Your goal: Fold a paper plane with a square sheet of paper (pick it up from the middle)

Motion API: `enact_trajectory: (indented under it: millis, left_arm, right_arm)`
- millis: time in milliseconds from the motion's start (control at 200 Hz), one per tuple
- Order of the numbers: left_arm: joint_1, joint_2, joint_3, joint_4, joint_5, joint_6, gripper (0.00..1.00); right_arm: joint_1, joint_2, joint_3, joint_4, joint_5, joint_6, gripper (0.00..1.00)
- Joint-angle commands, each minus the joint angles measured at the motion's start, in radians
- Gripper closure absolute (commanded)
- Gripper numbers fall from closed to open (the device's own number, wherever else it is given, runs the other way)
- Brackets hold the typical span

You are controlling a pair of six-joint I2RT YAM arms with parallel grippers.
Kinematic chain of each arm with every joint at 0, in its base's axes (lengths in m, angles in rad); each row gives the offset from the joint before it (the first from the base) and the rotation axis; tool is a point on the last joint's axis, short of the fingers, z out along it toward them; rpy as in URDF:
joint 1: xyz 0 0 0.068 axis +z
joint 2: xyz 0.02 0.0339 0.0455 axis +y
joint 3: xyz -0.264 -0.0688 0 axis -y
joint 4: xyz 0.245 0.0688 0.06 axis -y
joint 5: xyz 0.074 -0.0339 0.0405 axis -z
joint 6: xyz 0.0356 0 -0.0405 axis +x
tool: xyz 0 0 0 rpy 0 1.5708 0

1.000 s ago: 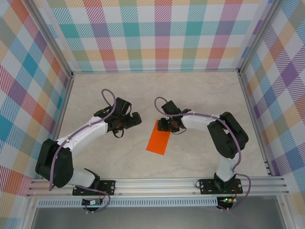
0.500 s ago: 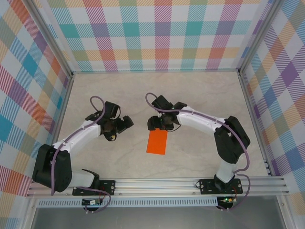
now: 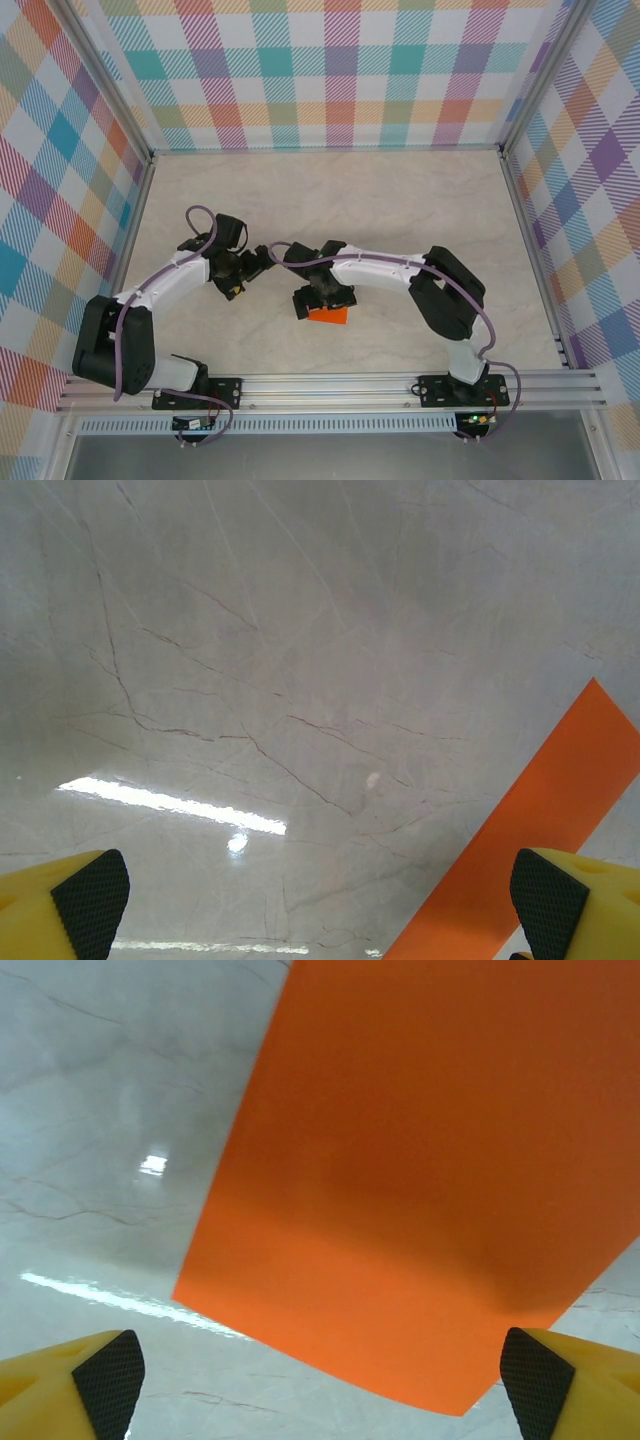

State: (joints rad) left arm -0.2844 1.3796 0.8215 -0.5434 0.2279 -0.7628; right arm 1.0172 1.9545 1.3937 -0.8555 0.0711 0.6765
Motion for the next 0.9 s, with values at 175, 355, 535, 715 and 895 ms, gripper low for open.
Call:
enact_trajectory:
  millis: [175, 355, 535, 715, 895]
  left_arm:
    - [0.017, 0.026, -0.007, 0.008, 0.022, 0.006, 0.0]
    - [0.017, 0.03, -0.011, 0.003, 0.017, 0.011, 0.0]
    - [0.017, 0.024, -0.012, -0.003, 0.012, 0.016, 0.0]
    - [0.017, 0.023, -0.012, -0.004, 0.017, 0.019, 0.0]
    - [0.017, 0.023, -0.012, -0.003, 0.027, 0.022, 0.0]
  right_arm:
    - [0.02, 0.075, 0.059, -0.056, 0.009, -0.011, 0.02]
    - [0.019, 0.111, 0.057, -0.053, 0.012, -0.007, 0.01]
    - [0.02, 0.115, 0.036, -0.042, 0.022, 0.008, 0.04]
    - [0.017, 0.086, -0.013, 0.017, -0.021, -0.011, 0.09]
    - [0.003, 0.065, -0.056, 0.07, -0.089, -0.025, 0.11]
